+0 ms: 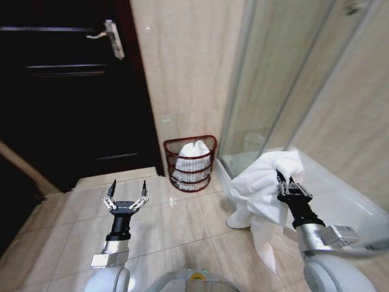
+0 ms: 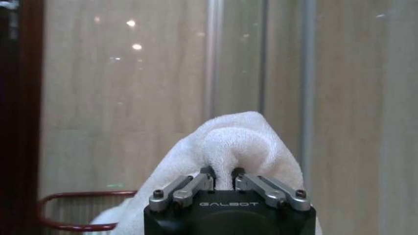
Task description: Discard the used towel into the hamper.
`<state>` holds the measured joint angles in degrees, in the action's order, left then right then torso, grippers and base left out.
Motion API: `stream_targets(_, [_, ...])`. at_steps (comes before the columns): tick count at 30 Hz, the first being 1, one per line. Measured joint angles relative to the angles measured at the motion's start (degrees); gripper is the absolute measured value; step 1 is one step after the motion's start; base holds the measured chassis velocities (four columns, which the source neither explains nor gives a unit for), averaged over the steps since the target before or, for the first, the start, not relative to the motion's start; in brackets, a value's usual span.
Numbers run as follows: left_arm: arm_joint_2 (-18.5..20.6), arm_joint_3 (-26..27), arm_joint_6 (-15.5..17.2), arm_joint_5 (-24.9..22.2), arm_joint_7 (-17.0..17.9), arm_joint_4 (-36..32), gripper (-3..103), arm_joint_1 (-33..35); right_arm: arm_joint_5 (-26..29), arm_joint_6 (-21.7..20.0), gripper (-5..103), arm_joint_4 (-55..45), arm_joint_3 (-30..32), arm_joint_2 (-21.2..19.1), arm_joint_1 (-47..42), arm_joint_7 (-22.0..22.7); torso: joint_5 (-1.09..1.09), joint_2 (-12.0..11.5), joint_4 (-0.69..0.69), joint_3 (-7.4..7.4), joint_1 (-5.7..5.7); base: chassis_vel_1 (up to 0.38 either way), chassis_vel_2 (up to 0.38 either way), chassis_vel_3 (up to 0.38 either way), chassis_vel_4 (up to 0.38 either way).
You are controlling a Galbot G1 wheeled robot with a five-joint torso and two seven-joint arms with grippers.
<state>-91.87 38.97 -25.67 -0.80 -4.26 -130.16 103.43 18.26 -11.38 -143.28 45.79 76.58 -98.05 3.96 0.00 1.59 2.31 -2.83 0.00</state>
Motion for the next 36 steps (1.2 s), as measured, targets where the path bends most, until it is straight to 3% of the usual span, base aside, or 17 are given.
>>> stream_targets(20, [-0.26, -0.72, -0.49, 2.62, 2.24, -0.48, 100, 0.74, 0.79, 0.15, 13, 0.03, 0.19, -1.23, 4.3, -2.1, 0.0, 0.0, -0.01, 0.0, 0.0, 0.06, 0.063, 0.063, 0.062])
stream_targets(28, [-0.27, -0.88, -1.07, 2.79, 2.23, -0.41, 100, 1.08, 0.3, 0.4, 13, 0.05, 0.21, -1.59, 4.49, -2.24, 0.01, 0.0, 0.0, 0.0, -0.01, -0.089, 0.095, 0.09, -0.1])
stream_targets(36, [-0.27, -1.28, -1.29, 3.44, 2.22, -0.35, 100, 0.89, -1.48, 3.23, 13, 0.05, 0.33, -1.13, 2.71, -2.17, 0.0, 0.0, 0.0, -0.02, 0.01, -0.172, 0.171, 0.147, -0.165])
